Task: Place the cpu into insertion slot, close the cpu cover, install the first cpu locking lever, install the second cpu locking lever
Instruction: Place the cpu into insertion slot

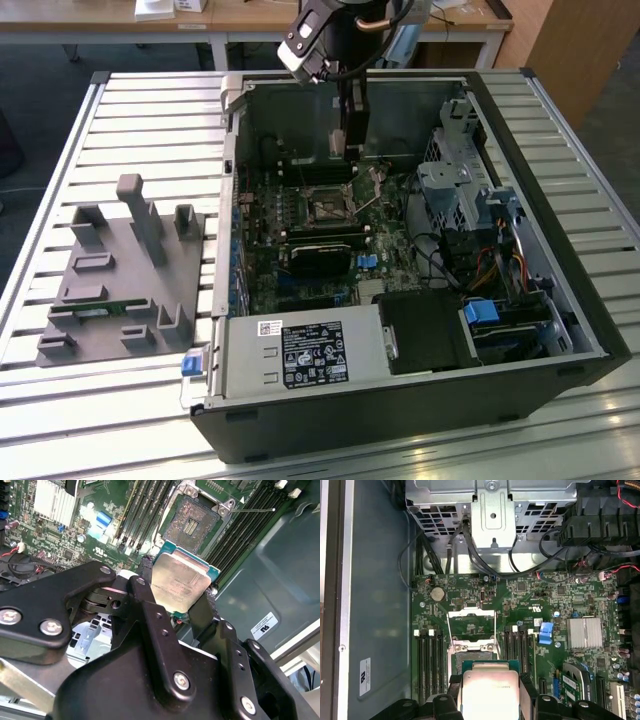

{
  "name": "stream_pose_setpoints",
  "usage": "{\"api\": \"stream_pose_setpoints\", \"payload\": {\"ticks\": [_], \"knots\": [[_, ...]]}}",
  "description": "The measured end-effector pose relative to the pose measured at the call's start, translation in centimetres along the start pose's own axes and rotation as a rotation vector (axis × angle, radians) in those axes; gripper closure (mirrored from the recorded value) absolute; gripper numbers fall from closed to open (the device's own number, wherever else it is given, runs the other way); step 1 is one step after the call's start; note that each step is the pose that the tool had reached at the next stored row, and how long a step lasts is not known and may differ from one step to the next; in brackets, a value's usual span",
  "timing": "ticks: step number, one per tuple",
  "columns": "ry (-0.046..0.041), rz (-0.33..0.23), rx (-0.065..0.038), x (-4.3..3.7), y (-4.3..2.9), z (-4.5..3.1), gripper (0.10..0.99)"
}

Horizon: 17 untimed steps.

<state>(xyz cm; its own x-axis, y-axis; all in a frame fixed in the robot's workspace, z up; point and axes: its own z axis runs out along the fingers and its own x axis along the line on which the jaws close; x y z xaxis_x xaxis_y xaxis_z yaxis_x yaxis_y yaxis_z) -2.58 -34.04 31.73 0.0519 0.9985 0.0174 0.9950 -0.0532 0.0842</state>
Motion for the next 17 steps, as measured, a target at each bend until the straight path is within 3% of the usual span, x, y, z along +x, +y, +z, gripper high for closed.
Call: {"api": "stream_pose_setpoints", "payload": {"ticks": [17], "knots": [[0.0001,0.000,0.000,-0.01,-0.04,0.52,0.549]]}}
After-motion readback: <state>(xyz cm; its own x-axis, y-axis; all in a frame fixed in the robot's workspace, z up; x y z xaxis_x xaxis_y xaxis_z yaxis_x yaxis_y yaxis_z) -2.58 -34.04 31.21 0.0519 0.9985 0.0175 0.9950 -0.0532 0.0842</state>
